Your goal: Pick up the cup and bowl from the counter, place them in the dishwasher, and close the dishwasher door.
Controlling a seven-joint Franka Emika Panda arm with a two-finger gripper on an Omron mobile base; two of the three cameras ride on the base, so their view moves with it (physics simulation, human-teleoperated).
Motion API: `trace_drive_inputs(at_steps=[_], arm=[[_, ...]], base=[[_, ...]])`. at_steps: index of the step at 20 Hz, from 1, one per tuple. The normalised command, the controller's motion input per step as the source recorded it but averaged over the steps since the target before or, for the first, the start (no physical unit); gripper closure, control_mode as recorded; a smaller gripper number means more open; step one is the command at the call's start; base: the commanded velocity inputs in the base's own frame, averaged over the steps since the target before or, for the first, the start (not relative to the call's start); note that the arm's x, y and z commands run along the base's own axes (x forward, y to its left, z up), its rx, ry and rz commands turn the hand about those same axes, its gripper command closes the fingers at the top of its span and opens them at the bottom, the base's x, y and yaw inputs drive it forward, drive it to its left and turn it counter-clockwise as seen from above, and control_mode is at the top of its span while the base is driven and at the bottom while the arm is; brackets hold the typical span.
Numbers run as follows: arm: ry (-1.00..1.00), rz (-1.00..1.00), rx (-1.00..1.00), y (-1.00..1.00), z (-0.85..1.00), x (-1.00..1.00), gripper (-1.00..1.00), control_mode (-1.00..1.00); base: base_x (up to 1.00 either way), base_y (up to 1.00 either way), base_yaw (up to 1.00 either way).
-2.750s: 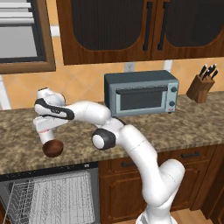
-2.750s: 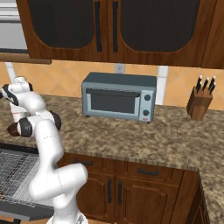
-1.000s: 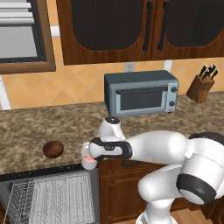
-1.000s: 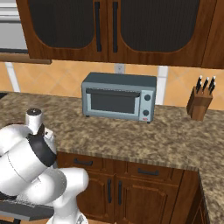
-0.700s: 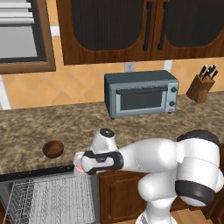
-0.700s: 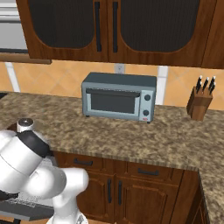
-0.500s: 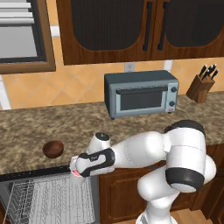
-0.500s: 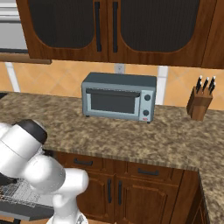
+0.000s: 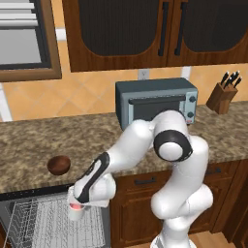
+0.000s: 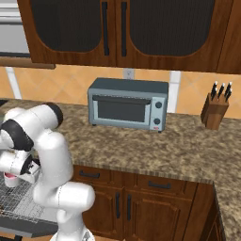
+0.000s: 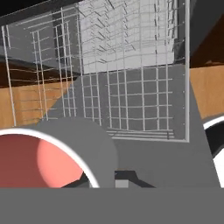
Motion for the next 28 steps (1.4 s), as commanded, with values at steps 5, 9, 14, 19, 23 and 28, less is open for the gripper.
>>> trace_drive_inputs(at_steps=[5, 9, 14, 19, 23, 28], arm=[[-0.05, 0.11, -0.20, 0.68, -0.21, -0.59, 1.00, -1.00], [0.00, 0.02, -0.16, 0.35, 0.00, -0.10, 1.00, -1.00], [0.04, 0.00, -0.18, 0.52, 0.00, -0.06, 1.00, -1.00], [-0.02, 0.00, -0.24, 0.64, 0.00, -0.08, 1.00, -1.00], [-0.06, 0.00, -0.20, 0.75, -0.09, -0.13, 1.00, -1.00], [-0.19, -0.01, -0.02, 0.63, -0.37, -0.25, 1.00, -1.00]], base=[[0.00, 0.00, 0.00], [0.00, 0.00, 0.00], [0.00, 0.00, 0.00], [0.00, 0.00, 0.00], [0.00, 0.00, 0.00], [0.00, 0.00, 0.00]])
